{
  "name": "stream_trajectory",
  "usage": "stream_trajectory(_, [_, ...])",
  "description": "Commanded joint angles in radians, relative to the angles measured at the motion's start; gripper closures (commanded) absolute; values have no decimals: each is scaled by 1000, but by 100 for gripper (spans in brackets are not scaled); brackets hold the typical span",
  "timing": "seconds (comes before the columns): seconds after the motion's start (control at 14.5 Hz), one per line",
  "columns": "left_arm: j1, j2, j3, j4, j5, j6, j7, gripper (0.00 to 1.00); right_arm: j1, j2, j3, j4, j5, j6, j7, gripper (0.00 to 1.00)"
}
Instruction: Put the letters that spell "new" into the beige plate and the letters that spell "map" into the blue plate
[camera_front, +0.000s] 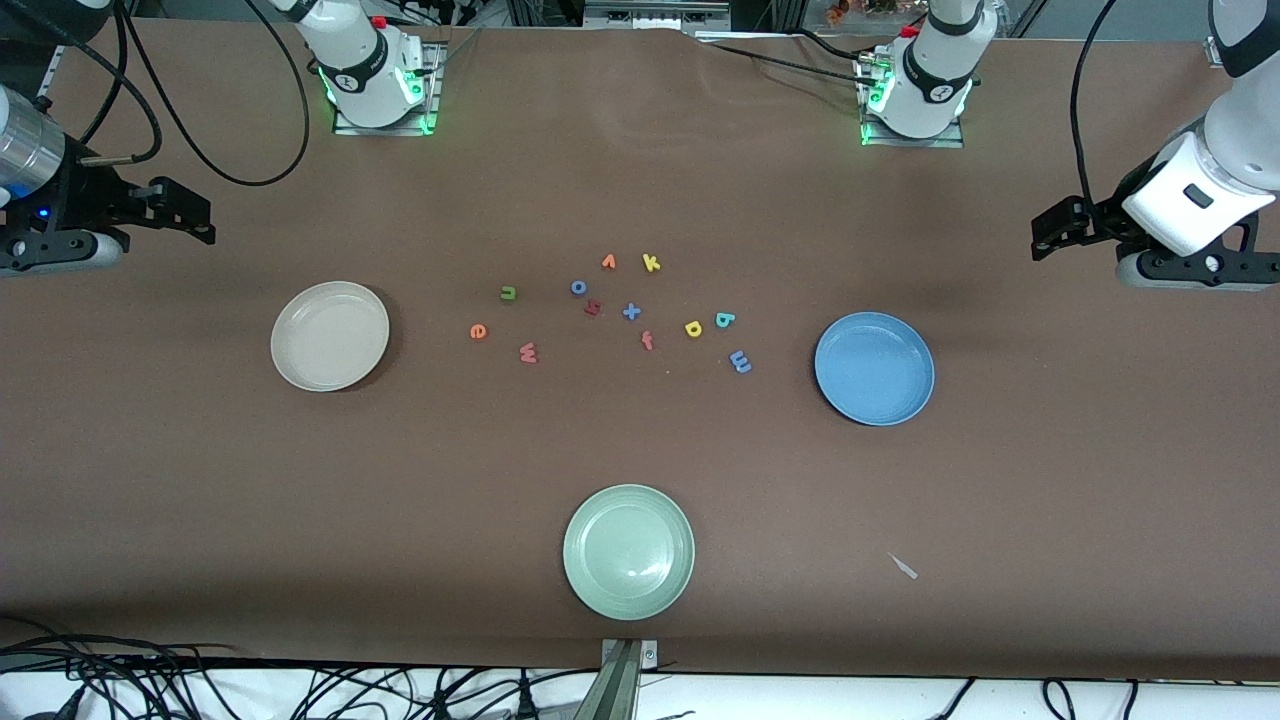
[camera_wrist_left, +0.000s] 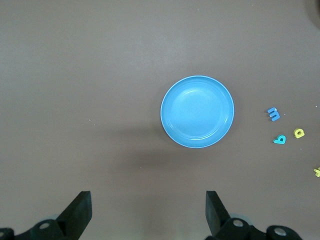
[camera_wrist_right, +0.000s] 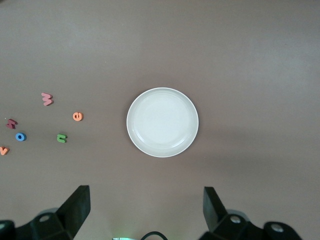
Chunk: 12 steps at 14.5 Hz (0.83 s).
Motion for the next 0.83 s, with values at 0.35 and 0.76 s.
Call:
stream_trajectory(0.35, [10, 2, -8, 21, -11, -22, 18, 0, -12, -19, 11, -17, -7, 12, 7, 0])
stream_trajectory(0.76, [12, 2, -6, 21, -11, -23, 19, 0, -12, -22, 28, -15, -7, 9, 7, 0])
